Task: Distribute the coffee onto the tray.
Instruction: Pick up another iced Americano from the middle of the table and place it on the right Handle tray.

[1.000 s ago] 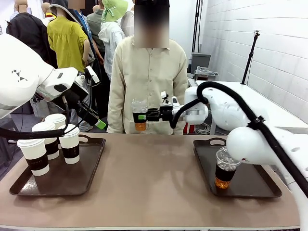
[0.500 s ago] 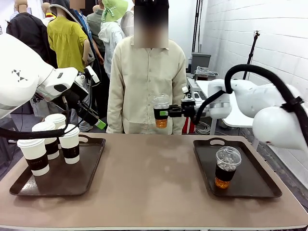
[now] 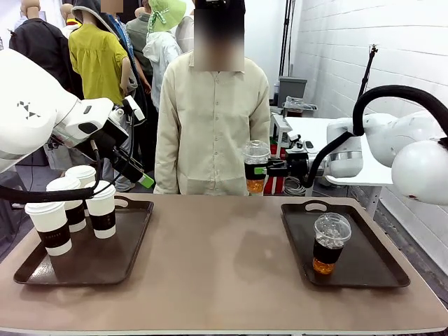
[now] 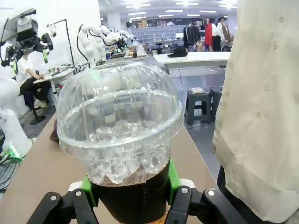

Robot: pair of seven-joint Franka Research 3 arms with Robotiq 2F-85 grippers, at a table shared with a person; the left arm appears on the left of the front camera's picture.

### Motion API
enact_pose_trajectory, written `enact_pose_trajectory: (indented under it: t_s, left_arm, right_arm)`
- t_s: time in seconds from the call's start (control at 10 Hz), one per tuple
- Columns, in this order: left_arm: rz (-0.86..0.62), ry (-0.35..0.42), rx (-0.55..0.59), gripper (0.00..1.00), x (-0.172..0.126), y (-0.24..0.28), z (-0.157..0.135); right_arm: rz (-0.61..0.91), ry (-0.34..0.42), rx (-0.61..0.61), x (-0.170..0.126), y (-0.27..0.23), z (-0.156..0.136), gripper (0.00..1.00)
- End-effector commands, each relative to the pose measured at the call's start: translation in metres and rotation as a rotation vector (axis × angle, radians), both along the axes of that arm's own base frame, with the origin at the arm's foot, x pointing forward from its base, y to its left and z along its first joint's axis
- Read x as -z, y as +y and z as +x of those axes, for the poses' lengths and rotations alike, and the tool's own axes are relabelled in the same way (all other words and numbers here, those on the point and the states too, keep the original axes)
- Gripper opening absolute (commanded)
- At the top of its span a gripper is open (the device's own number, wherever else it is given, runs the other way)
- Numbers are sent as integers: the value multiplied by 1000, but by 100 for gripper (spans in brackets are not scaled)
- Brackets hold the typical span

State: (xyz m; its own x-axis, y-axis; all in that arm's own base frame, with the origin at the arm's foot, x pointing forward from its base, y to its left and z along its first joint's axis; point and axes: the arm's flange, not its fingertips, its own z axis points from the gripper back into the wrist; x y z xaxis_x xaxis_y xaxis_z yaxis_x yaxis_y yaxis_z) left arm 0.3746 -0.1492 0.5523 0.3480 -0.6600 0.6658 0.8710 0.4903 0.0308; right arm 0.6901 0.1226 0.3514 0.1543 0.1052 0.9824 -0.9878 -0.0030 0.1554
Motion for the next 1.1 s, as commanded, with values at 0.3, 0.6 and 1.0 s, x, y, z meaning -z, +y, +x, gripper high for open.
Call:
enact_pose_trajectory:
  t_s: [0.3, 0.6, 1.0]
  left_arm:
    - [-6, 0, 8, 100, 1, 2, 2]
    - [-6, 0, 8, 100, 1, 2, 2]
    - [-6, 0, 8, 100, 1, 2, 2]
  right_arm:
    - [0, 0, 0, 0, 0, 0, 65]
    - [-14, -9, 23, 8, -17, -5, 65]
    - [-7, -15, 59, 7, -70, -25, 65]
